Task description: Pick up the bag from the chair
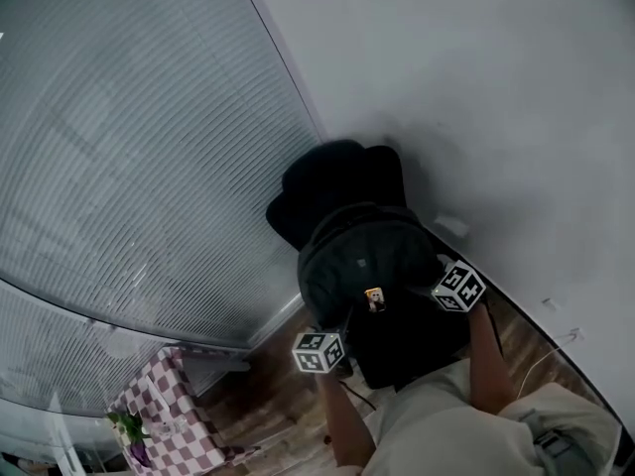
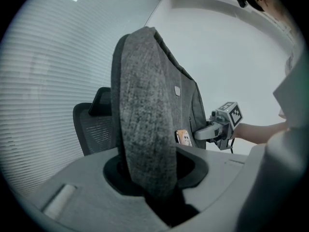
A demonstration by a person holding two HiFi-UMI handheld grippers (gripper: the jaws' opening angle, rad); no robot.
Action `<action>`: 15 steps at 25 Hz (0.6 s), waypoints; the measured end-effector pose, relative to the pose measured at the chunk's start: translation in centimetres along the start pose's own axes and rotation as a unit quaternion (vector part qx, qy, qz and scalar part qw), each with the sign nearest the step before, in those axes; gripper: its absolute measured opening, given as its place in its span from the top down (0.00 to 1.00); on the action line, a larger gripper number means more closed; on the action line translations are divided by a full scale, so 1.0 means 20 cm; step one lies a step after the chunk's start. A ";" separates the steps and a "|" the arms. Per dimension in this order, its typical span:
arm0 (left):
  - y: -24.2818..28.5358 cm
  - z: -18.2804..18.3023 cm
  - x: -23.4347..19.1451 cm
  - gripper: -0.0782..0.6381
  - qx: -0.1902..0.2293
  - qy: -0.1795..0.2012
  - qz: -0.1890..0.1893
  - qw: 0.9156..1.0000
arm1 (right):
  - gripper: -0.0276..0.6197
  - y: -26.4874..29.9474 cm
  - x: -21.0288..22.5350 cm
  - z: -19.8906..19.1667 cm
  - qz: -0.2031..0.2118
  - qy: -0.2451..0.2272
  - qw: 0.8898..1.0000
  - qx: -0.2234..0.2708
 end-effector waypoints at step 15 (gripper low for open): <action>-0.05 0.15 0.05 0.72 0.036 0.010 -0.002 0.999 | 0.54 -0.07 -0.01 0.20 0.010 -0.049 0.999 0.014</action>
Point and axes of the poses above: the fingertips, and each gripper's own axes: y forward along the fingers, x to its right, z out of its top, the point moved 7 cm from there along -y, backward along the fingers, and after that the axes turned 6 degrees about x, right-handed, at the moved point
